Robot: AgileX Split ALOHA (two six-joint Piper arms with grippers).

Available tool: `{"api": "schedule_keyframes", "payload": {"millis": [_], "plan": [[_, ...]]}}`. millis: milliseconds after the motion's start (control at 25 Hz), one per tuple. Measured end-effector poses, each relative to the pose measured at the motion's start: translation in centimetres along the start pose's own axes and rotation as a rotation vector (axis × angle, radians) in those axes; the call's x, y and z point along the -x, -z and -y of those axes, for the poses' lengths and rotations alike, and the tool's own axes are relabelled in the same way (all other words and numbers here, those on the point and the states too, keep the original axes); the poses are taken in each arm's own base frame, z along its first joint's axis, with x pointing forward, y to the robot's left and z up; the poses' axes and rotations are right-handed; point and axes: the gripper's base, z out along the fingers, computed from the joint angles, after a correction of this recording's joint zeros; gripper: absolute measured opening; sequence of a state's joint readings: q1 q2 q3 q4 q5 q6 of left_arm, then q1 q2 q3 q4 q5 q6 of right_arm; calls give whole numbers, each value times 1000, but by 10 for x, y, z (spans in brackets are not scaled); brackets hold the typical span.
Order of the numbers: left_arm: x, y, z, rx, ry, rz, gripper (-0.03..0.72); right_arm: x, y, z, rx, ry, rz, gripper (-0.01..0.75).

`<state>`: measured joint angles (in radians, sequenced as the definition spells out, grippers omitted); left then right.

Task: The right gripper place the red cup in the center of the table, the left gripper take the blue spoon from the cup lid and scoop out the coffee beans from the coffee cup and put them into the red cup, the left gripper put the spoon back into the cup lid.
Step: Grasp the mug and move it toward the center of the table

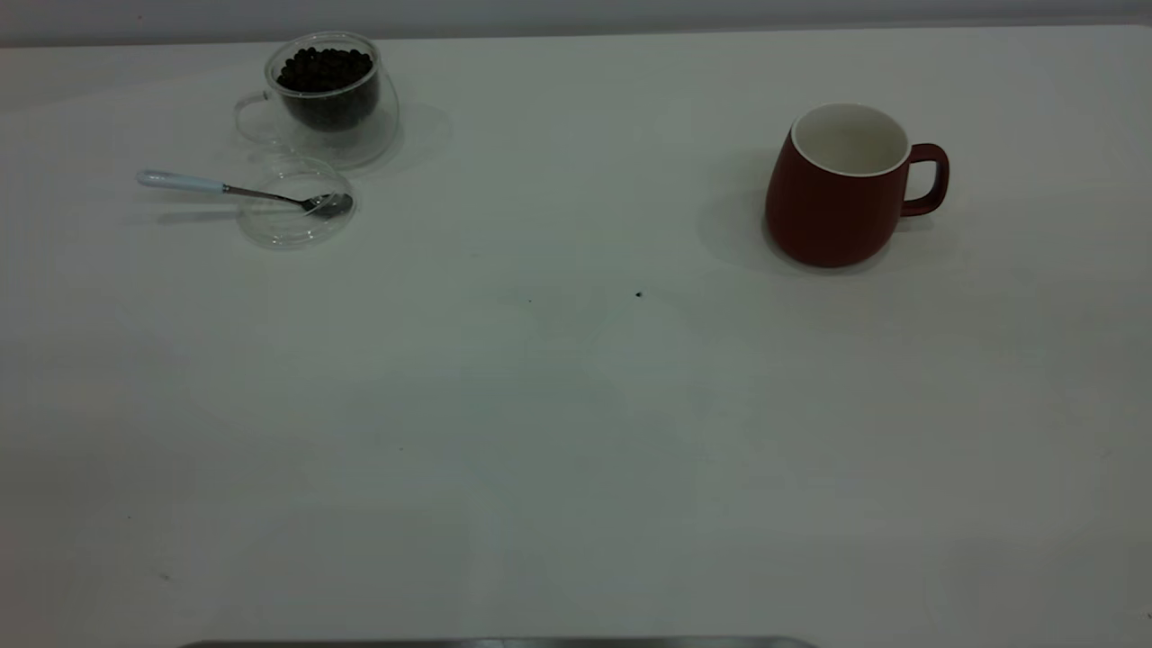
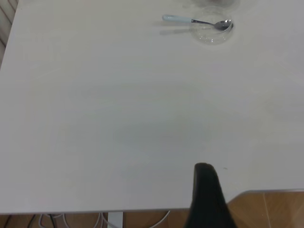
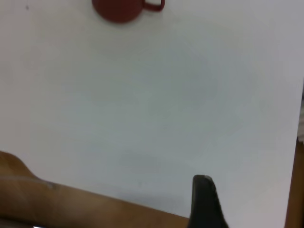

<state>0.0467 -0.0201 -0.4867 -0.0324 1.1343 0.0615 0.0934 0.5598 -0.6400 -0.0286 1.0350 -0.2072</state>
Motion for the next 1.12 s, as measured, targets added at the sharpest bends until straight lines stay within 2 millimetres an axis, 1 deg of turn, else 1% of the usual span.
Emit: {"api": "schedule_keyframes", "payload": {"millis": [120,280,360,520,680,800,1120], "plan": [[0,0,0,0,0,0,558,26,-30,7,5,36,-89,534],[0,0,0,0,0,0,558,54,-79,14,21,126,-218,534],[0,0,0,0,0,0,558,66,-105,17,34,199,-264,534],[0,0,0,0,0,0,558,83,-152,20,53,312,-275,534],[0,0,0,0,0,0,558,85,-195,17,91,371,-297,534],[0,0,0,0,0,0,558,81,-225,14,125,390,-310,535],[0,0,0,0,0,0,558,69,-295,8,181,483,-352,536]]}}
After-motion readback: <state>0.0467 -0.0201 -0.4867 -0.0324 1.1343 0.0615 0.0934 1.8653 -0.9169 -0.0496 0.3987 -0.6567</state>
